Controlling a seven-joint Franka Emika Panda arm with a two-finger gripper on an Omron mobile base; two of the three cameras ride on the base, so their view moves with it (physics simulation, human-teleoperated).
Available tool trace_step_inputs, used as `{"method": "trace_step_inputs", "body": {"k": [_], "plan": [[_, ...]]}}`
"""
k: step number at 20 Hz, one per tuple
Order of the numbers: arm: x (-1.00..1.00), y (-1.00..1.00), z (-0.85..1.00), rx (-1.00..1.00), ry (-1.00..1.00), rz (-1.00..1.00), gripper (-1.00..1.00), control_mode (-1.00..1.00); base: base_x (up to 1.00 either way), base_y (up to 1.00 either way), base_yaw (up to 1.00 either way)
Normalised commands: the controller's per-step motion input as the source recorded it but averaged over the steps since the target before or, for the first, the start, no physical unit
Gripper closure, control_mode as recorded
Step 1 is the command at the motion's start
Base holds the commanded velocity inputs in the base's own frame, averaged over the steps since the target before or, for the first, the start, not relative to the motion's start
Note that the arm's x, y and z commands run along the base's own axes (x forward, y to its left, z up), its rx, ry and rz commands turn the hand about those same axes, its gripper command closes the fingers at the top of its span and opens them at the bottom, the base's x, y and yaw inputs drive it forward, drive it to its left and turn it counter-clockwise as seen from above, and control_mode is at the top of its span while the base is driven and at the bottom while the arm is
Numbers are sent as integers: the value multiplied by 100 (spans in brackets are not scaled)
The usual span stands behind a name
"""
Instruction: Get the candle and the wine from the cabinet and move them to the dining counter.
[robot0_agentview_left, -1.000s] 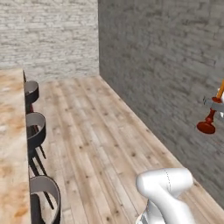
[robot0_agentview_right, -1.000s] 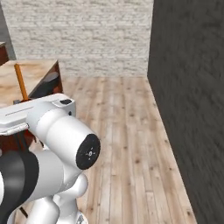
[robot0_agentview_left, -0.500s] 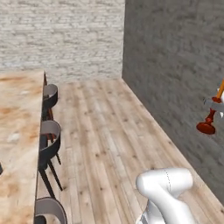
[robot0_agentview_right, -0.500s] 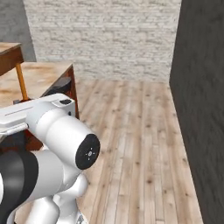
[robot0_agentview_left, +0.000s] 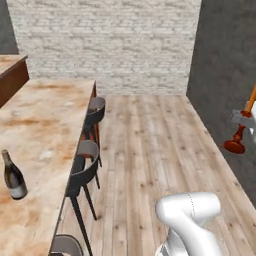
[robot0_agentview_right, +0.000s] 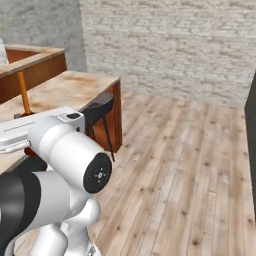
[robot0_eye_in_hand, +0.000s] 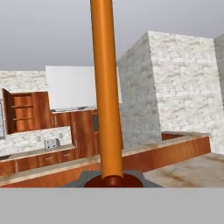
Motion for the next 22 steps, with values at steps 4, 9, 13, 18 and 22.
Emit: {"method": "trace_step_inputs", "body": {"k": [4,9,13,18,22], "plan": [[0,0,0,0,0,0,100,100,49,-10,52],[0,0,0,0,0,0,100,100,43,-8,58],[0,0,0,0,0,0,100,100,42,-7,59],[0,0,0,0,0,0,100,100,34,-4,67],[0,0,0,0,0,0,100,100,34,-5,67]]}}
